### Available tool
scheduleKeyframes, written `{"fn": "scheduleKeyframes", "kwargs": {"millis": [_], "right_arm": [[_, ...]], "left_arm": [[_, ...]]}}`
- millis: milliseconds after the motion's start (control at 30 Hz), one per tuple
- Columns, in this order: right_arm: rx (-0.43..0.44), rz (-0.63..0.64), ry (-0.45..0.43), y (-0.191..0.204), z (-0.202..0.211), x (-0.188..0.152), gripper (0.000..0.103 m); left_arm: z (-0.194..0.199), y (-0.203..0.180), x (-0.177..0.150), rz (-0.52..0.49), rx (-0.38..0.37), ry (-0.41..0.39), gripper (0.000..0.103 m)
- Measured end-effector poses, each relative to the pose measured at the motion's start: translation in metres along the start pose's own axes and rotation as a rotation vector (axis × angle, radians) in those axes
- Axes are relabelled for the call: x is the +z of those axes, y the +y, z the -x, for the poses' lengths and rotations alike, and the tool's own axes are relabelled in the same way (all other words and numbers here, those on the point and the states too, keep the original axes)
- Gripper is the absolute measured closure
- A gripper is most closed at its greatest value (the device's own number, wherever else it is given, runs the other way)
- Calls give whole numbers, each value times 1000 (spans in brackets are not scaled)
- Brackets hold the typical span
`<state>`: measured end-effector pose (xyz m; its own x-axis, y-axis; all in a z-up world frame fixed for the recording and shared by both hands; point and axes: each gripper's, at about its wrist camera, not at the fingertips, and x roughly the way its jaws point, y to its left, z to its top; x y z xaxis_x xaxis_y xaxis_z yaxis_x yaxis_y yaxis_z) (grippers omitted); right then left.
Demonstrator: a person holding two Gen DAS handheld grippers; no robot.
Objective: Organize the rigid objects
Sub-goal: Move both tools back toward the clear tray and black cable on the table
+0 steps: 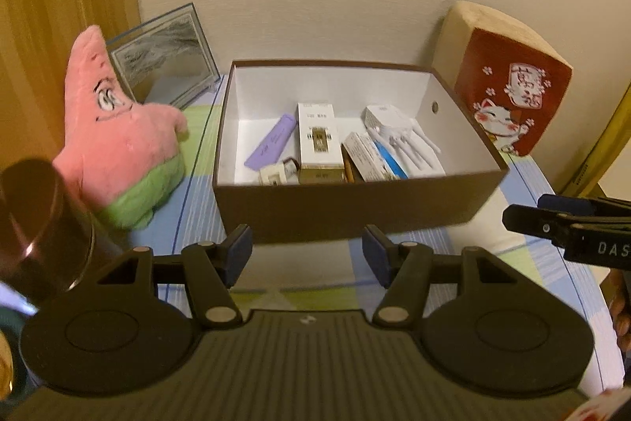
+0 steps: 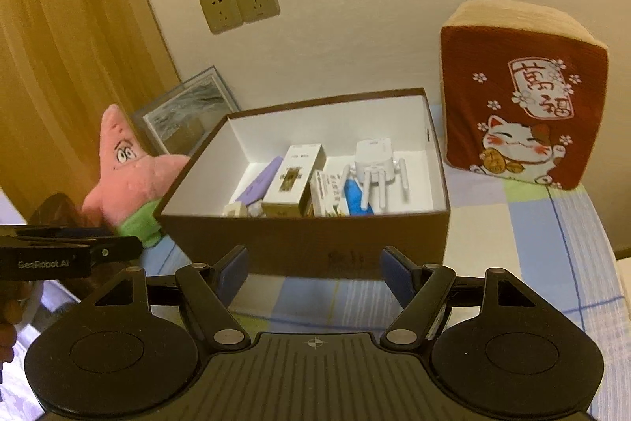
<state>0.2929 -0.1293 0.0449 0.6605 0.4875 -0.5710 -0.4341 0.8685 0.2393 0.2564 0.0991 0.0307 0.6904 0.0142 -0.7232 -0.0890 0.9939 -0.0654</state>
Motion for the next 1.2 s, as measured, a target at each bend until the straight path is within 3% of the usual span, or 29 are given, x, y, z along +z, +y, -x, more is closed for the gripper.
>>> {"fn": "scheduleKeyframes", "kwargs": {"millis": [567,1200], "right_arm": [[-31,-22,93,-1,31,-61,32],[-59,-5,200,-5,27,-102,32]], "left_arm": [[26,-15,-61,-6,-11,63,45],[20,-23,-107,12,-10,148,45]]}}
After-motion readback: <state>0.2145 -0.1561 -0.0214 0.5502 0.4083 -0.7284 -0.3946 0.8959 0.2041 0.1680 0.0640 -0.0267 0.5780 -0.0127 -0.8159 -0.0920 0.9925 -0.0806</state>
